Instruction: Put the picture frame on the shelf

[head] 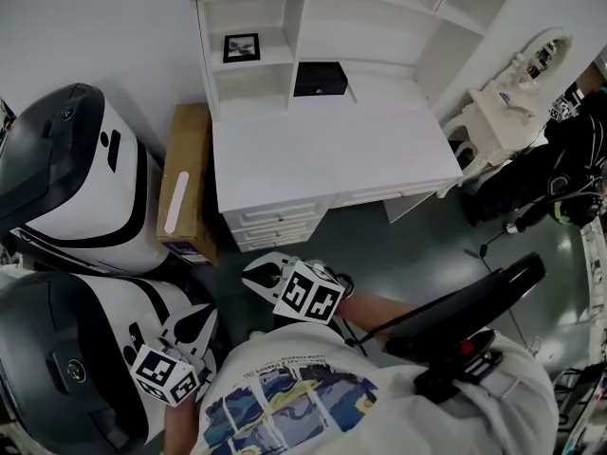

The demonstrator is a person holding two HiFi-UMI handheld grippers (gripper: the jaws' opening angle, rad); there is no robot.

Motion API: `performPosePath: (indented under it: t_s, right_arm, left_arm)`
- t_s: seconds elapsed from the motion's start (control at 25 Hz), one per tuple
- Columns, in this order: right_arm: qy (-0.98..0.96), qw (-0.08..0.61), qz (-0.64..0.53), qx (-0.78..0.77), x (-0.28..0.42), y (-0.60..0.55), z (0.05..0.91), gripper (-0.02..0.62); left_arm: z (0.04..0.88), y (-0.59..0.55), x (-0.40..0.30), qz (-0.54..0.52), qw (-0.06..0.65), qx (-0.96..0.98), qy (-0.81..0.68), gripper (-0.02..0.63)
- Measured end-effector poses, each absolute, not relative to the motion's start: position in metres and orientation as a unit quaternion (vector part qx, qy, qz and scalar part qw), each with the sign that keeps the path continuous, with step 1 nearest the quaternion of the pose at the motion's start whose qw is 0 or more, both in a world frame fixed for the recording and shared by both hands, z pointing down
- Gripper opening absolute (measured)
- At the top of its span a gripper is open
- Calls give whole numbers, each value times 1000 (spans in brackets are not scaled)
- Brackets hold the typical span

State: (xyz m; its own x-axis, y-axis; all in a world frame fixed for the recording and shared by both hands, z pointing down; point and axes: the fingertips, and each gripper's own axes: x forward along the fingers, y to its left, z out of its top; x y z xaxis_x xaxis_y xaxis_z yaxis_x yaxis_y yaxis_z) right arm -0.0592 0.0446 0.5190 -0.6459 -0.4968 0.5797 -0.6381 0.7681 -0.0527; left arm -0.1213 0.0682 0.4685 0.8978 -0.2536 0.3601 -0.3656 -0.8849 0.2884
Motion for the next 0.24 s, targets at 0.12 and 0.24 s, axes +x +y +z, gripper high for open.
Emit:
performPosePath:
  t_s: [0.12, 0.24]
  right_arm:
    - [-899, 278, 128, 314, -58, 40, 520, 25]
    - [-900, 277, 129, 310, -56, 37, 521, 25]
  left_arm:
    - [468, 65, -119, 158, 179, 957, -163, 14]
    - [468, 62, -116, 158, 183, 956, -167, 14]
